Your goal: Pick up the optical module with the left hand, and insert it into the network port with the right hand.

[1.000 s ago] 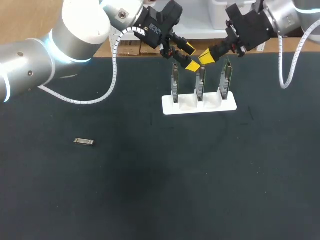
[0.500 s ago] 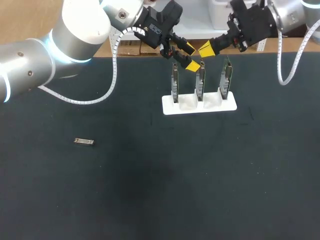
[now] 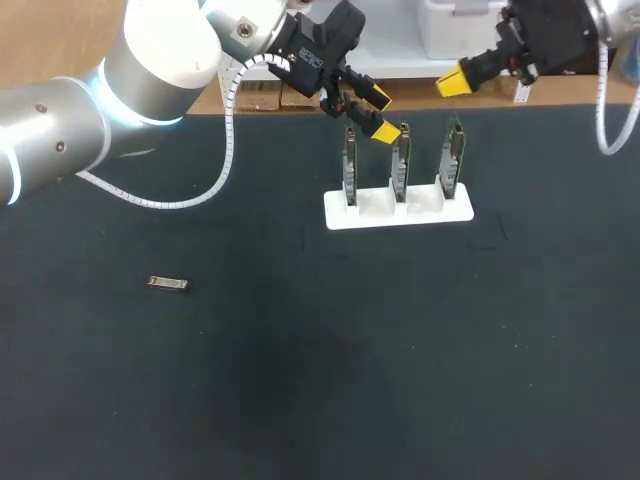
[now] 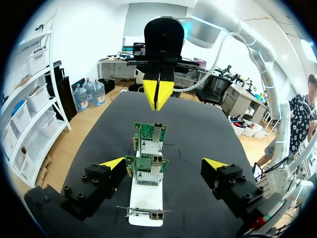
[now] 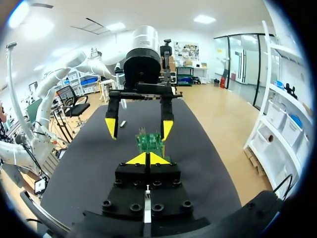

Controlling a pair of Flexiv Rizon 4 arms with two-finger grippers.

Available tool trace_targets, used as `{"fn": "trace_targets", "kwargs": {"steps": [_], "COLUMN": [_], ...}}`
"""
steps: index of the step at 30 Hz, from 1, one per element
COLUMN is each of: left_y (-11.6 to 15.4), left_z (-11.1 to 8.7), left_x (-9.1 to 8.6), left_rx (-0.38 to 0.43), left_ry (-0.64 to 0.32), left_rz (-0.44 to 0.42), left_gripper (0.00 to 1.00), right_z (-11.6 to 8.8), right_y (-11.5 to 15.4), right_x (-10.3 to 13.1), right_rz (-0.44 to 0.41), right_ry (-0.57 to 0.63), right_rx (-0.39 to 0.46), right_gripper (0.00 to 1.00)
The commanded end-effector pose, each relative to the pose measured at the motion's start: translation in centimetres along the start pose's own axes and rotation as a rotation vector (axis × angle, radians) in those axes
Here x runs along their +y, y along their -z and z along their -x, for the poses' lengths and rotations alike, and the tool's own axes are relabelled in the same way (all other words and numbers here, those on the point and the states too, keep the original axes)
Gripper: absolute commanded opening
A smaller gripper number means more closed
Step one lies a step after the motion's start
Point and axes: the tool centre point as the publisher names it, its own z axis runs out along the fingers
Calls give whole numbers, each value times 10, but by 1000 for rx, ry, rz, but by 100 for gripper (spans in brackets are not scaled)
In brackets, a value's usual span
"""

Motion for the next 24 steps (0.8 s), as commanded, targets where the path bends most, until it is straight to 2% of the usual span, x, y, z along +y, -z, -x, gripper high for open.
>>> {"fn": "trace_targets", "kwargs": {"steps": [1, 10, 24], "left_y": [1, 1, 1], "left_z": [0, 0, 0], "left_x": [0, 0, 0], "left_rx": [3, 3, 3], "left_ry": [0, 0, 0], "left_rz": [0, 0, 0], "left_gripper": [100, 100, 100], "right_z": [-8, -25, -41], "right_y": [16, 42, 45], "right_x": [3, 8, 11], "right_rz": [-2, 17, 53], "right_ry": [-5, -17, -48], "right_rx": [3, 28, 37], "right_gripper": [0, 0, 0]}}
